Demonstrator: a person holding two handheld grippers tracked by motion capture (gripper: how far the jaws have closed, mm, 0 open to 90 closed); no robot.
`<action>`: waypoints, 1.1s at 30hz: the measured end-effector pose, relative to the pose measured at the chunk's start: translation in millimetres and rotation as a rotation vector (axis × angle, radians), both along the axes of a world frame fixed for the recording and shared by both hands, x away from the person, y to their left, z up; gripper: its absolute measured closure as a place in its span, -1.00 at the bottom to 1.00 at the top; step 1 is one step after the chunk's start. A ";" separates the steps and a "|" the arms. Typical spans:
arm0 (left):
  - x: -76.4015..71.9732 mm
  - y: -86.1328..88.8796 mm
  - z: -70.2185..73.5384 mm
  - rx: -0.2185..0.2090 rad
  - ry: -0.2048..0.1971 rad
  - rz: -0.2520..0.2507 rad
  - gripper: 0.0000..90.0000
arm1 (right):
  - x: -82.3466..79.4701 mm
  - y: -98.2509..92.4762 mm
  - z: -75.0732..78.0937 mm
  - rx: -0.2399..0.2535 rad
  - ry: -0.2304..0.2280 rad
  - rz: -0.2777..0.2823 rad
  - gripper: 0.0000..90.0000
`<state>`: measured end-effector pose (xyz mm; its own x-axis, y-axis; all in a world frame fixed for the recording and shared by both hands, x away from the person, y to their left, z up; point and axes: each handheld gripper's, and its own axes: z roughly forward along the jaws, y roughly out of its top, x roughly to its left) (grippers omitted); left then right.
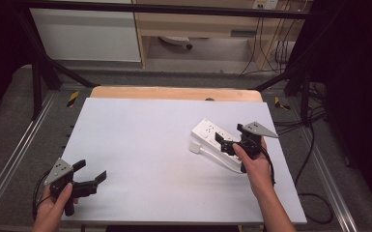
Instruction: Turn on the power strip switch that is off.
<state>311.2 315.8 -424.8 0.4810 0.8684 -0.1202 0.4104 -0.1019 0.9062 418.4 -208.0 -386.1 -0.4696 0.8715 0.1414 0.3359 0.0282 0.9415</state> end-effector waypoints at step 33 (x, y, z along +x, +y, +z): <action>-0.9 0.1 1.1 -0.007 -0.006 -0.012 -0.87 | 28.1 42.6 -14.4 -0.046 -0.005 -0.044 -0.45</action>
